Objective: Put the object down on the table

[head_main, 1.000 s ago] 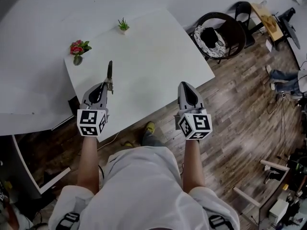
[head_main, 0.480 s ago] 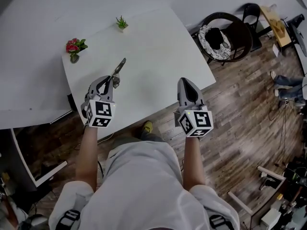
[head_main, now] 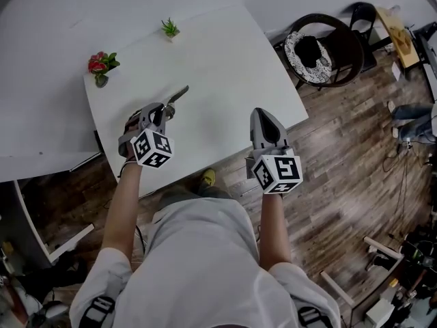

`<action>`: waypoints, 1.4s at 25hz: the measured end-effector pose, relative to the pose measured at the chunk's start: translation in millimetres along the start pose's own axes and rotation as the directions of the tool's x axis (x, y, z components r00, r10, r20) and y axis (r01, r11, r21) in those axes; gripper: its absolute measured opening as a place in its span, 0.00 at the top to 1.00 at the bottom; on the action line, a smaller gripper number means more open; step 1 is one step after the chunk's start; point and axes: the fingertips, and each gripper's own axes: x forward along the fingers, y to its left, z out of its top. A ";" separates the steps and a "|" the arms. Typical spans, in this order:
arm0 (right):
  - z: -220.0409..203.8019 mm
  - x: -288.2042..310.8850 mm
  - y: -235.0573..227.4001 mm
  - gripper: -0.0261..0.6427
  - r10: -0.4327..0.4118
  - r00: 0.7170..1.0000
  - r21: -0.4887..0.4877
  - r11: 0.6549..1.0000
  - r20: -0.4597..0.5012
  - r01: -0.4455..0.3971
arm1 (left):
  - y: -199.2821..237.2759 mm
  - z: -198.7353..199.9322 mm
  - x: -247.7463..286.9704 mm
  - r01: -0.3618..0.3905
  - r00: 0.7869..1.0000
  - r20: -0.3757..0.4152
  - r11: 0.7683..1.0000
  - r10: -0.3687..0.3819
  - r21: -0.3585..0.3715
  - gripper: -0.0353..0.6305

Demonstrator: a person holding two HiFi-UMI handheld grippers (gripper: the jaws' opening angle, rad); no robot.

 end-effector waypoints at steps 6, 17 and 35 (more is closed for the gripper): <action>0.3 6.0 -11.5 0.95 0.002 1.000 0.006 1.000 -0.014 -0.002 | -18.9 -5.4 26.3 0.054 0.996 -0.071 0.993 -0.047 0.106 0.91; -5.4 0.1 -32.8 0.95 -0.021 0.999 0.000 1.000 -0.034 0.021 | -44.8 -9.8 65.2 0.141 0.979 -0.179 0.966 -0.103 0.219 0.91; -10.0 -11.7 -41.8 0.95 -0.035 0.998 -0.009 0.999 -0.056 0.034 | -63.8 -8.9 70.1 0.169 0.972 -0.204 0.950 -0.117 0.263 0.91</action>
